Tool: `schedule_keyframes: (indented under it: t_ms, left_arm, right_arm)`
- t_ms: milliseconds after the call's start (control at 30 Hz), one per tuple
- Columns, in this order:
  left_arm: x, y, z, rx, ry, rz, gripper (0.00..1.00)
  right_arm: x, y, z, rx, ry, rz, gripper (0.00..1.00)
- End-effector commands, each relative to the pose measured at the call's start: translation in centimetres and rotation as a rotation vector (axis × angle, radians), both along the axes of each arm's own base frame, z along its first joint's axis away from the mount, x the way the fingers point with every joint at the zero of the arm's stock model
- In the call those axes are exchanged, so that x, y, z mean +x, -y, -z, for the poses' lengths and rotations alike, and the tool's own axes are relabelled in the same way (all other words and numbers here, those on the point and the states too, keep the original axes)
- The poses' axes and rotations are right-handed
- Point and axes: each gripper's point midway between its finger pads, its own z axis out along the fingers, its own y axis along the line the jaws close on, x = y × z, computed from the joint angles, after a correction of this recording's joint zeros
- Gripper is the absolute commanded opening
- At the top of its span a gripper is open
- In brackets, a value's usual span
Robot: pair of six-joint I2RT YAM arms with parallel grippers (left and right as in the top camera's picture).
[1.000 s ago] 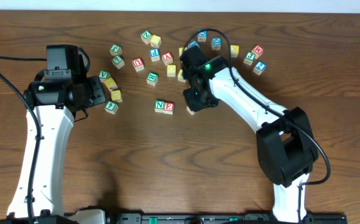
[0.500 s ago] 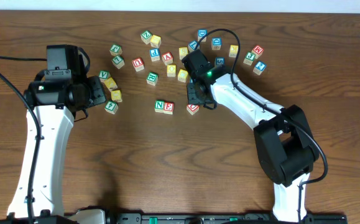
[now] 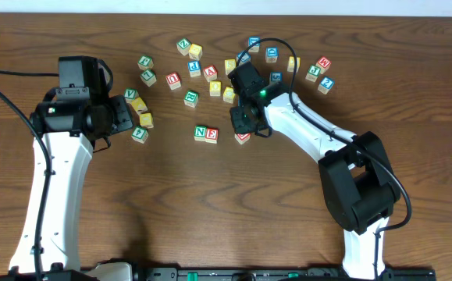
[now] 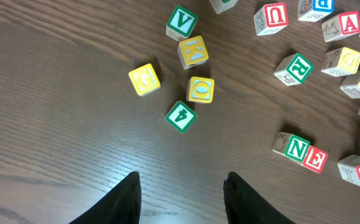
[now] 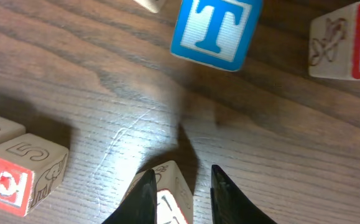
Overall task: Spell out NEURIPS
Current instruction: 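Lower the red U block beside E and open the right gripper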
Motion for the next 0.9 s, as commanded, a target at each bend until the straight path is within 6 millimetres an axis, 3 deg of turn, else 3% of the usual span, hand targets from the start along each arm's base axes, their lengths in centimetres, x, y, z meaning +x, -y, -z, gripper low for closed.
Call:
schedule_keyframes:
  t_ms: [0, 867]
  left_arm:
    - [0.1, -0.2, 0.0, 0.008, -0.002, -0.001, 0.43]
    - [0.1, -0.2, 0.0, 0.007, -0.003, 0.000, 0.43]
  right_arm:
    - [-0.3, -0.6, -0.8, 0.033, 0.007, -0.075, 0.24]
    - [-1.6, -3.7, -1.5, 0.197, -0.052, -0.176, 0.22]
